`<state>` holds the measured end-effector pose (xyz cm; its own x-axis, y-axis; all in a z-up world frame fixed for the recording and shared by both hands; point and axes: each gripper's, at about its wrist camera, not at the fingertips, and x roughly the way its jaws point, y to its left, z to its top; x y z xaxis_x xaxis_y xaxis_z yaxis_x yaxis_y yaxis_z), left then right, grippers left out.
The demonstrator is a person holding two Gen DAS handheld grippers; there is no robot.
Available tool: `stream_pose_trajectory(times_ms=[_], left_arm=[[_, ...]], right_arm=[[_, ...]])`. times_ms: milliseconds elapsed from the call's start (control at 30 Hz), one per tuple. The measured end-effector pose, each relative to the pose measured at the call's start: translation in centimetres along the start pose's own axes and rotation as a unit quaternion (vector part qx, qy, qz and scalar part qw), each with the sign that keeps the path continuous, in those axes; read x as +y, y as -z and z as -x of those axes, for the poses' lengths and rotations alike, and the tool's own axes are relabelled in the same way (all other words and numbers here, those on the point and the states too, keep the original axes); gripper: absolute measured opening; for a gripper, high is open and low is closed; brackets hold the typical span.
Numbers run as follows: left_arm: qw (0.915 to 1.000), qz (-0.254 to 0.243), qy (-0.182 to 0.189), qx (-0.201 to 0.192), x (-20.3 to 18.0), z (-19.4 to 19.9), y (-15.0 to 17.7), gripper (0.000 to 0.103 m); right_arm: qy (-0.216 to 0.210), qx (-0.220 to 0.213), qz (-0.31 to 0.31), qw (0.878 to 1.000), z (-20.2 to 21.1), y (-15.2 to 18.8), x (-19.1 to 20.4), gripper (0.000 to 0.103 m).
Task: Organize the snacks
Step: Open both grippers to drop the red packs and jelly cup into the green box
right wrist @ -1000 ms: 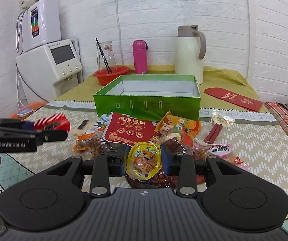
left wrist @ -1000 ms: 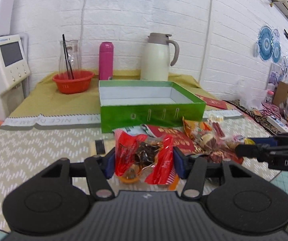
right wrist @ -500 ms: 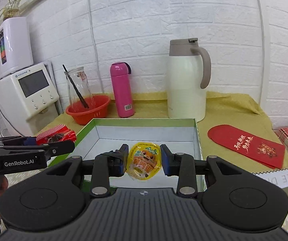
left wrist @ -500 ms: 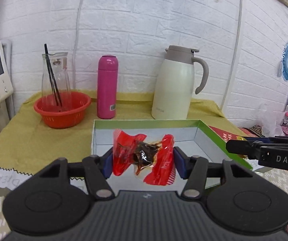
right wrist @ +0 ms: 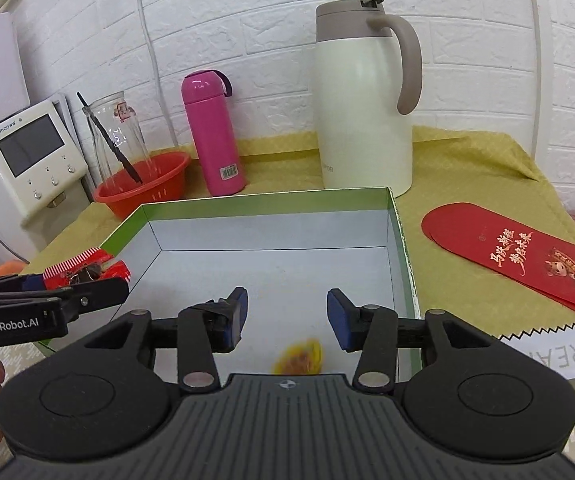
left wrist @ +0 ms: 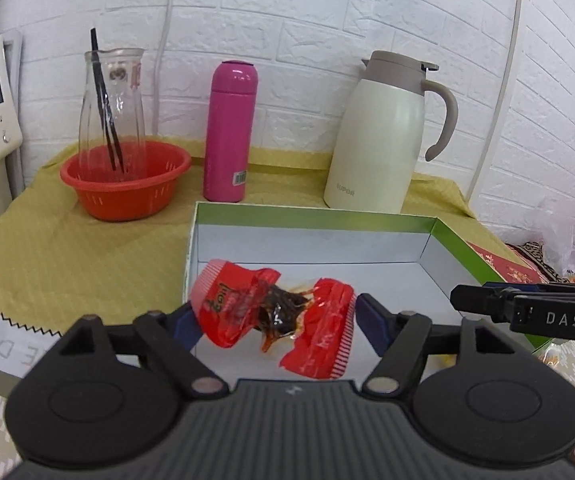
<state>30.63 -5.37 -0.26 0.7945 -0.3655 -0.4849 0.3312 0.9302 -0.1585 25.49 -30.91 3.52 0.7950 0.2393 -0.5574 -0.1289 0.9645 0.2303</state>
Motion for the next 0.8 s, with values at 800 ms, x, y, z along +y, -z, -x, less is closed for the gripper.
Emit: stream_pose_trajectory(times_ms=[800], left_arm=[[0.9987, 0.001, -0.033, -0.040, 5.2, 15.4, 7.9, 0.102]], right_arm=[[-0.092, -0.042, 0.058, 0.993, 14.8, 8.4, -1.7, 0.103]])
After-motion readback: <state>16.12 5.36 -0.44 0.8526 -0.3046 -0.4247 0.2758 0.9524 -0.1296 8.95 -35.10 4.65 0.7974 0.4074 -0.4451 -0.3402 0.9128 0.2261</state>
